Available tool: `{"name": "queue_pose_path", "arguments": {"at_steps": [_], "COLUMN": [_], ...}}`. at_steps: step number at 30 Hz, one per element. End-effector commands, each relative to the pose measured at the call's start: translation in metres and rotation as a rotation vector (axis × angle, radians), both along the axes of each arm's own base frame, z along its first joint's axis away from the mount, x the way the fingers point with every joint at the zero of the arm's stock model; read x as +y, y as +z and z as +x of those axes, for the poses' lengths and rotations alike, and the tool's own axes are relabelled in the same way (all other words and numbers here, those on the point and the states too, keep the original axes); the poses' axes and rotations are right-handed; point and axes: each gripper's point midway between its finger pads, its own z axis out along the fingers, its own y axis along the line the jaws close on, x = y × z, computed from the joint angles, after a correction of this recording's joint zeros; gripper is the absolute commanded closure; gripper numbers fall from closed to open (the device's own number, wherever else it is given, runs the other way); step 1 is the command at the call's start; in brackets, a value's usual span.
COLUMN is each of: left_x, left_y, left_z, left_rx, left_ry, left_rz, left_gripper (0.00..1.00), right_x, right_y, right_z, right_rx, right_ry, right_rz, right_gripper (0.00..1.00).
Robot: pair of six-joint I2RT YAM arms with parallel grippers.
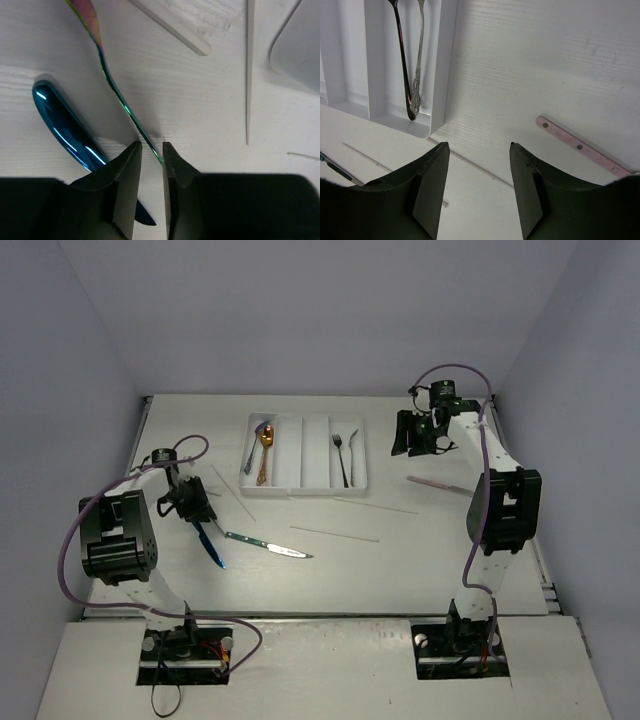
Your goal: Sort the eating utensils into containers
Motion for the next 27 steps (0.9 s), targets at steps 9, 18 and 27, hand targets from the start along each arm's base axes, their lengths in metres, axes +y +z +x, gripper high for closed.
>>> {"name": "queue_pose_path", "arguments": {"at_steps": [9,18,27], "left_x": [0.018,-0.004,-0.032], "left_y": [0.000,0.027,0.121], "left_z": [-0.020,-0.019,-0.024], "left_rx": [0.060,-0.012,-0.343], "left_ry": [0.036,-0.021,-0.129], "left_rz": [0.005,-0.118,-0.142], "left_gripper": [0.96,1.00,1.00], "right_x": [-0.005,-0.003,0.004], "right_y": [0.054,0.056,0.047], "right_z": [0.001,0.002,0.000], "right_rx": [-0.137,-0.139,-0.119], "right_ry": [-0.002,0.001,0.042], "right_rz": [0.016,0.031,0.054], "right_gripper": [0.52,0.54,0.58]}}
